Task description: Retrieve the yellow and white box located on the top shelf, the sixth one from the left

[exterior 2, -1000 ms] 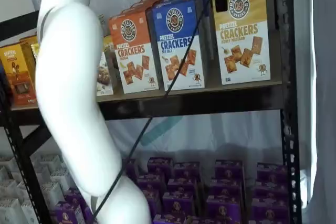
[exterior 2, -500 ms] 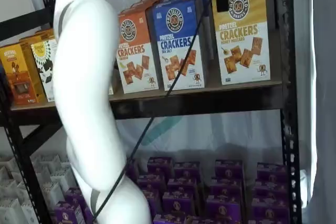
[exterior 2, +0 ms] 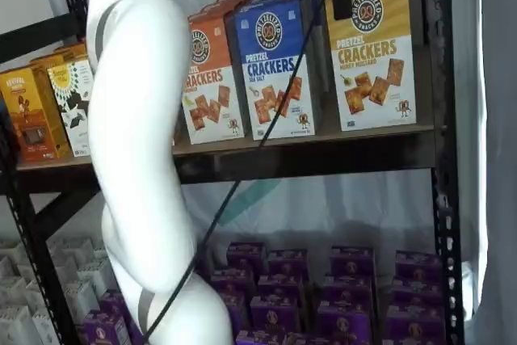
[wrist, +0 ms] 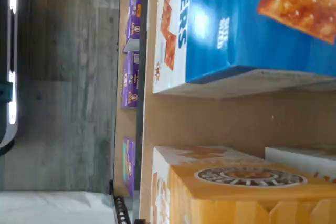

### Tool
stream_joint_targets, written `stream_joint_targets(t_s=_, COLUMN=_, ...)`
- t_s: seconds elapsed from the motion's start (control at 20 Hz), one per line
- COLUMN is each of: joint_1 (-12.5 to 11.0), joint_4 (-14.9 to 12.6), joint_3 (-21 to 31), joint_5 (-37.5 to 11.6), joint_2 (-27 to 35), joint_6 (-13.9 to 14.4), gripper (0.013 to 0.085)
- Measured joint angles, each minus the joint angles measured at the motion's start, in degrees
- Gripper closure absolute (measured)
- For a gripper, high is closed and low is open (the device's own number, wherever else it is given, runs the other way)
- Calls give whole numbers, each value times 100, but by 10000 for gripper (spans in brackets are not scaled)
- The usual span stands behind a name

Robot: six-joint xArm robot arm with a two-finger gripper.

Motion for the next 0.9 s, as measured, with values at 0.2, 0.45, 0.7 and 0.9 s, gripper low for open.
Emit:
stream_joint_targets(t_s=0.2, joint_1=108, joint_4=-201, joint_3=54, joint_5=24, joint_2=-16, joint_6=38, gripper=130)
stream_joint_targets(t_s=0.45, joint_1=143, joint_4=-292, joint_3=84, joint_5=47, joint_2=0, joint_6=48, gripper=130)
stream_joint_targets(t_s=0.7, joint_1=136, joint_4=-276, joint_3=116, joint_5=22, joint_2=-11, joint_6=44, gripper=210)
stream_joint_targets(t_s=0.9, joint_1=119, joint_4=-237, joint_3=103, joint_5=19, joint_2=-9, joint_6=40, gripper=290)
